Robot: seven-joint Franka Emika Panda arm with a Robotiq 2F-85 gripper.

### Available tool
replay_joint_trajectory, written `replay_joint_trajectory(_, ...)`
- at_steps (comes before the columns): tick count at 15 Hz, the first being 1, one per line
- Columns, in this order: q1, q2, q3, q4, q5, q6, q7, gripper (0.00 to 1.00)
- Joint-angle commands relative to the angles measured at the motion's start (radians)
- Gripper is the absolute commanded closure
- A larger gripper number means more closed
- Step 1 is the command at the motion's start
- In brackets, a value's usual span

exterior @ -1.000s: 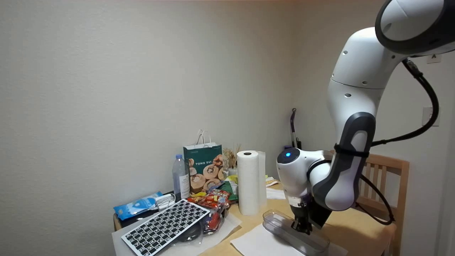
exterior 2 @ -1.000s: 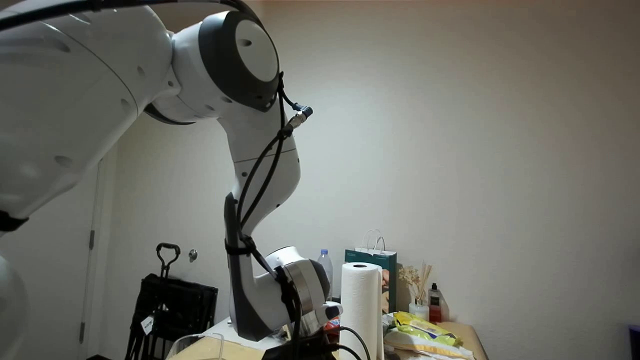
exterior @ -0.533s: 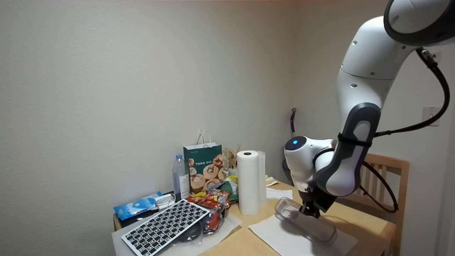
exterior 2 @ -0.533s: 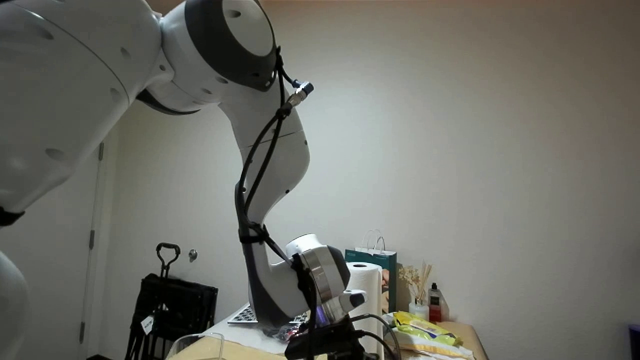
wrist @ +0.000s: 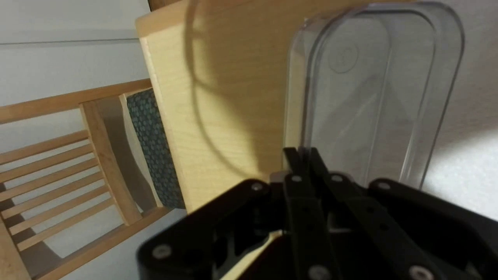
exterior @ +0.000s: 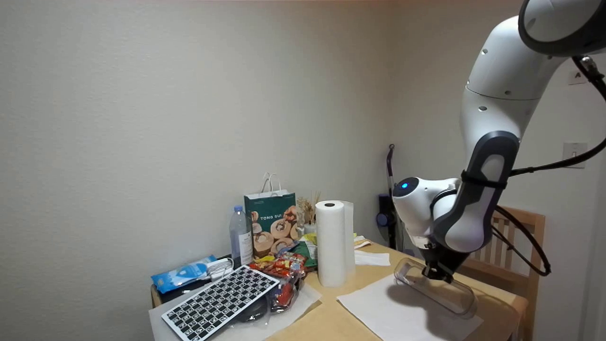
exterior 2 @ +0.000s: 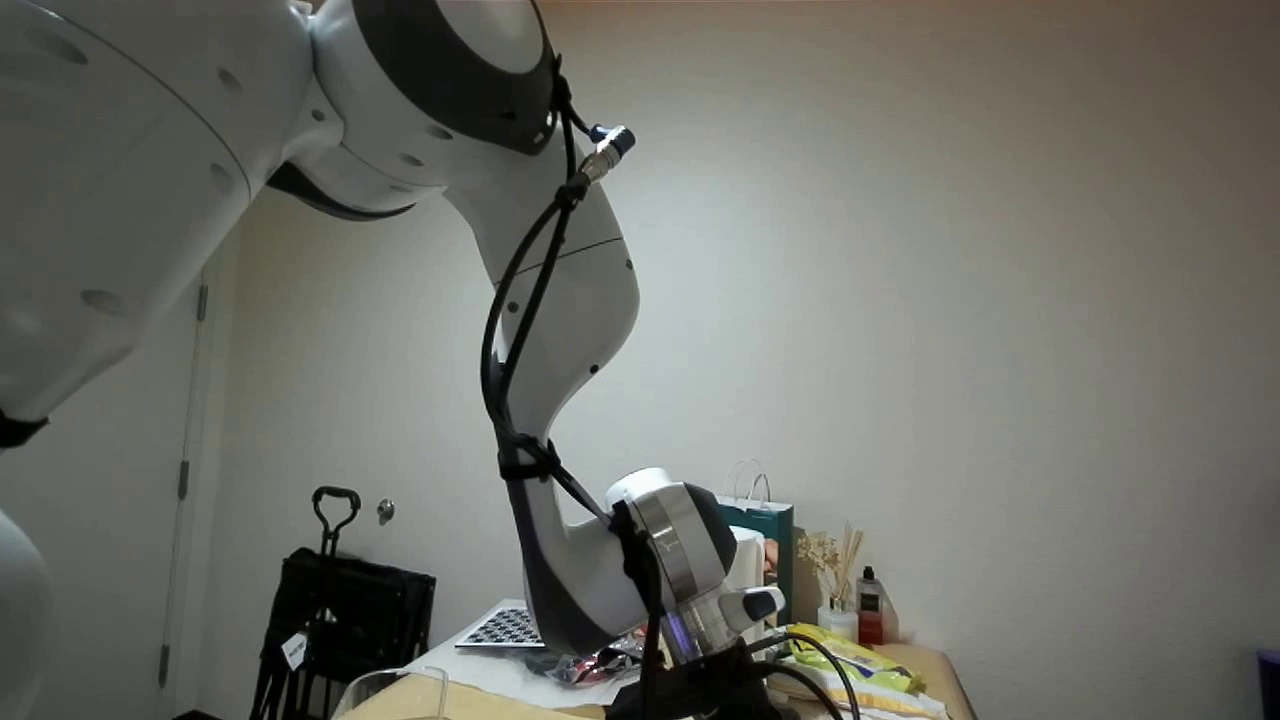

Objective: Move the clear bowl on the left to the left and the bowl on the right to the right

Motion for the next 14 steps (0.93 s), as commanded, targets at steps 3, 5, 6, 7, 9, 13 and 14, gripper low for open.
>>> replay_joint_trajectory(3, -0.021, -0.040, 0.036, -0.026, 0.029, -0.036, -0.043, 0.99)
replay_joint_trajectory(5, -0.020, -0.005, 0.058, -0.012, 0.034, -0.005, -0.046, 0.99)
replay_joint_trajectory(6, -0.025, 0.013, 0.075, -0.004, 0.052, 0.000, -0.059, 0.99)
replay_joint_trajectory(7, -0.031, 0.032, 0.097, 0.007, 0.084, 0.003, -0.077, 0.99)
replay_joint_trajectory(9, -0.032, 0.057, 0.123, 0.025, 0.138, 0.005, -0.112, 0.99)
replay_joint_trajectory(13, -0.017, 0.087, 0.146, 0.077, 0.237, -0.005, -0.224, 0.99)
replay_joint_trajectory(14, -0.014, 0.095, 0.159, 0.094, 0.277, -0.013, -0.257, 0.99)
